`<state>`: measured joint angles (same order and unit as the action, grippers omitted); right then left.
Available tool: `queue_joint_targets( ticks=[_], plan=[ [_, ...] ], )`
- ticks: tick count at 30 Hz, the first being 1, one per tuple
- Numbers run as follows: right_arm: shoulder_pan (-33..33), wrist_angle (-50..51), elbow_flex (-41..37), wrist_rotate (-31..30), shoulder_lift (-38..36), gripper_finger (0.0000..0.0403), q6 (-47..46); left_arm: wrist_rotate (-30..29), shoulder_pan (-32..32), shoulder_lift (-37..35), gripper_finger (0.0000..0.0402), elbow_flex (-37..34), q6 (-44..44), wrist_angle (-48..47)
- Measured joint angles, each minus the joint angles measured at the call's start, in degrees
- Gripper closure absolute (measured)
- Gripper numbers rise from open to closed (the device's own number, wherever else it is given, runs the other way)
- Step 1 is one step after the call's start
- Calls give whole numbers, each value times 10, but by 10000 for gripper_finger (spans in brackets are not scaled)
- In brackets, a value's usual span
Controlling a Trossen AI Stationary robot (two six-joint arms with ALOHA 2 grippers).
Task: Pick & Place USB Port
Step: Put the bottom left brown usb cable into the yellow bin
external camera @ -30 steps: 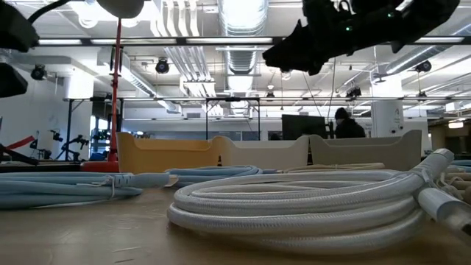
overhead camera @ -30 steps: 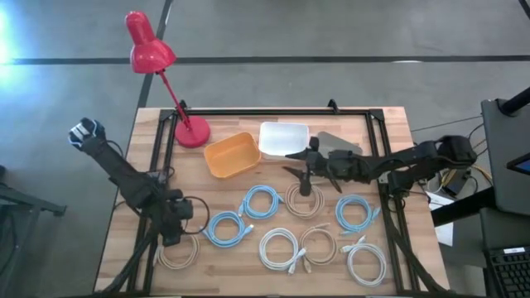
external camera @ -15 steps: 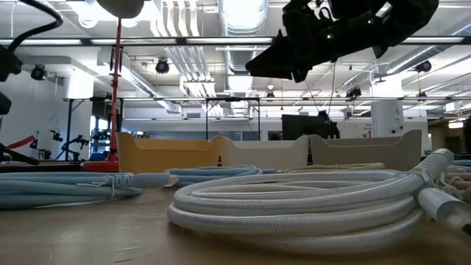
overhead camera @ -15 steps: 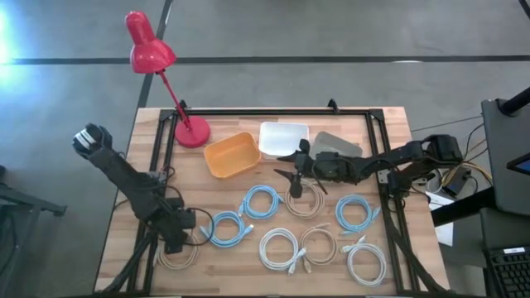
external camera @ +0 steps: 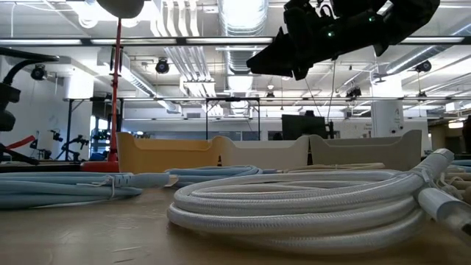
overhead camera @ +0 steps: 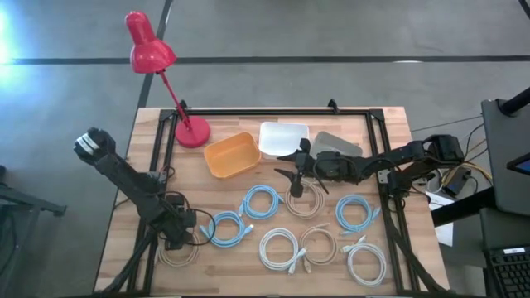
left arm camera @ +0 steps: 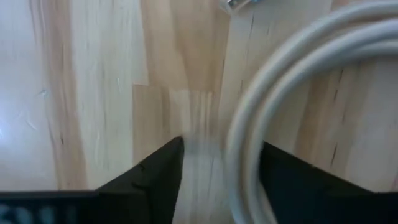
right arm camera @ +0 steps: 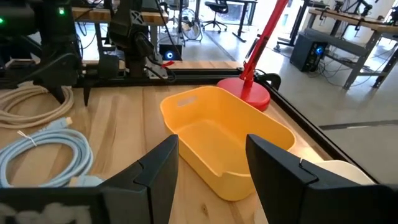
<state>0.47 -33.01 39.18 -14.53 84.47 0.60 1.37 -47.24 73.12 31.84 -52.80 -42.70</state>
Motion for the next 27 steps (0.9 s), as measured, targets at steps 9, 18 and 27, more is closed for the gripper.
queue_joint_targets(
  ticks=[9, 18, 27],
  plan=[
    [0, 0, 0, 0, 0, 218, 24, 12, 3, -39, 376, 2, -13, 17],
    [0, 0, -1, 0, 0, 218, 35, 5, 4, -67, 360, 6, -80, -9],
    [0, 0, -1, -1, -1, 218, 30, -142, 5, -74, 372, 151, -92, -262]
  ],
)
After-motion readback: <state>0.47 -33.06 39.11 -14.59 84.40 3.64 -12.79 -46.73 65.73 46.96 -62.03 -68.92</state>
